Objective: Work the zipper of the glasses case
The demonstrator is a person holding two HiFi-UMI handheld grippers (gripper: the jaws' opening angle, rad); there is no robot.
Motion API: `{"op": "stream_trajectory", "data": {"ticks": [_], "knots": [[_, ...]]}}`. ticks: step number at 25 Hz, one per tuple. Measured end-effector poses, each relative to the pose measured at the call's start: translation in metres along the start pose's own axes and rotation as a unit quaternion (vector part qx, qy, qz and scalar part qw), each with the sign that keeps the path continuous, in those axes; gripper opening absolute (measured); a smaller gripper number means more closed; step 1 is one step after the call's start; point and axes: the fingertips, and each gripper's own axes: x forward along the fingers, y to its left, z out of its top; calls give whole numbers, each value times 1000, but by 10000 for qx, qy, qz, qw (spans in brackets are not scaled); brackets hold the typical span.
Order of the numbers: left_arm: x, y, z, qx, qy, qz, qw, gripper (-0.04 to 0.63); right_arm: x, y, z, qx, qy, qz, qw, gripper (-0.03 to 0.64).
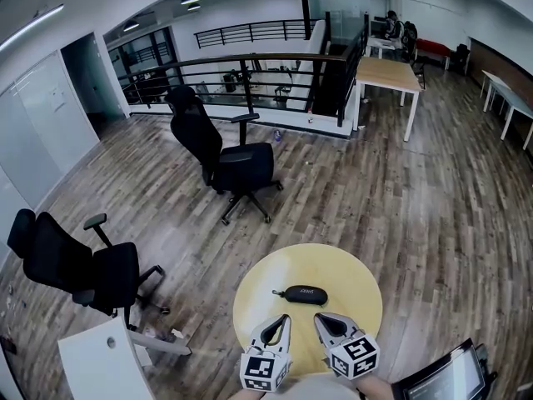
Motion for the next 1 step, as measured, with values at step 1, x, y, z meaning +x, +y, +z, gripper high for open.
{"op": "stream_trajectory", "data": {"ticks": [1], "knots": [[-1,-3,-1,12,10,-12,10000,5,-3,0,-1,4,3,0,10000,0]]}}
